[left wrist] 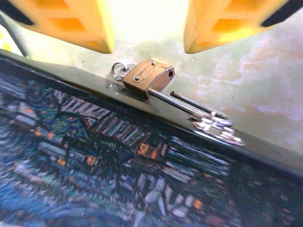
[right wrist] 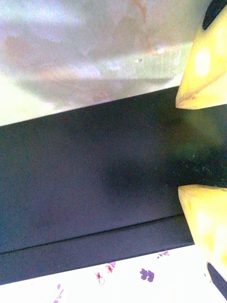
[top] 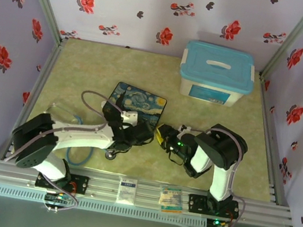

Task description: Unlock the padlock with the key

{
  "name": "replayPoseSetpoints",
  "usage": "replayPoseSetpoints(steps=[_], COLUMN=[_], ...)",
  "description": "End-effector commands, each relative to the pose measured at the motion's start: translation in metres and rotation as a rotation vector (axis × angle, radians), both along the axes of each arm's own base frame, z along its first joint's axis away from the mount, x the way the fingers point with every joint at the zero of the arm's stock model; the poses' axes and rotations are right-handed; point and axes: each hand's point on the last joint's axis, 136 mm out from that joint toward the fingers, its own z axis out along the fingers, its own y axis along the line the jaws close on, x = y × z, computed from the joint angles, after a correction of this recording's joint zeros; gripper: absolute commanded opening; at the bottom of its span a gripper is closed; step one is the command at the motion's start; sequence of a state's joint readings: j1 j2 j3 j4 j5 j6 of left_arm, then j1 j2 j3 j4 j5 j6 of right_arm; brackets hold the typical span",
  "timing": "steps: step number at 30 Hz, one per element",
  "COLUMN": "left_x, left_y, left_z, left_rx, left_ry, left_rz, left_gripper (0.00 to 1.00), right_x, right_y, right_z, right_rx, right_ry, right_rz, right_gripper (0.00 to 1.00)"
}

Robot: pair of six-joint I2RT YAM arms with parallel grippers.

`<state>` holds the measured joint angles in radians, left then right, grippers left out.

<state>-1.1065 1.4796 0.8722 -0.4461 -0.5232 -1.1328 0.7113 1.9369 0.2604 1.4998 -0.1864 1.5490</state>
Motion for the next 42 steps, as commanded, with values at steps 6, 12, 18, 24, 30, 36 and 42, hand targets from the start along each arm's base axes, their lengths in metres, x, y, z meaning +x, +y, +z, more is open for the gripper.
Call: replayPoseSetpoints(steps=[6, 12, 18, 24, 30, 36, 42], left_x=[-0.001, 0.0, 0.0, 0.002, 0.005, 0.012, 0.017], left_y=[0.05, 0.053, 0.026, 0.015, 0.016, 0.0, -0.015], left_z=[0.032, 0.014, -0.002, -0.016, -0.042, -0.049, -0.057], left_rx=[-0.084, -0.325, -0.55, -0.569, -0.459, -0.509, -0.496], left_ry=[-0.11, -0.137, -0.183, -0.182, -0.161, -0.168, -0.137], left_rz=[0.028, 0.098, 0.207, 0.285, 0.328, 0.325, 0.315], left_gripper=[0.44, 0.34, 0.54, 0.57, 0.52, 0.47, 0.45], right_x=[-0.004, -0.016, -0.013, -0.017, -0.014, -0.015, -0.011], right_y=[-0.031, -0.057, -0.078, -0.062, -0.048, -0.046, -0.035], right_z=[-0.025, 0.015, 0.031, 0.051, 0.054, 0.049, 0.041], right_rx=[-0.53, -1.096, -1.084, -0.937, -0.887, -0.847, -0.841], right_ry=[-0.109, -0.302, -0.287, -0.349, -0.336, -0.329, -0.315], right_rz=[0.071, 0.187, 0.157, 0.137, 0.155, 0.142, 0.142], right_gripper=[0.47, 0.5, 0.52, 0.54, 0.55, 0.55, 0.55])
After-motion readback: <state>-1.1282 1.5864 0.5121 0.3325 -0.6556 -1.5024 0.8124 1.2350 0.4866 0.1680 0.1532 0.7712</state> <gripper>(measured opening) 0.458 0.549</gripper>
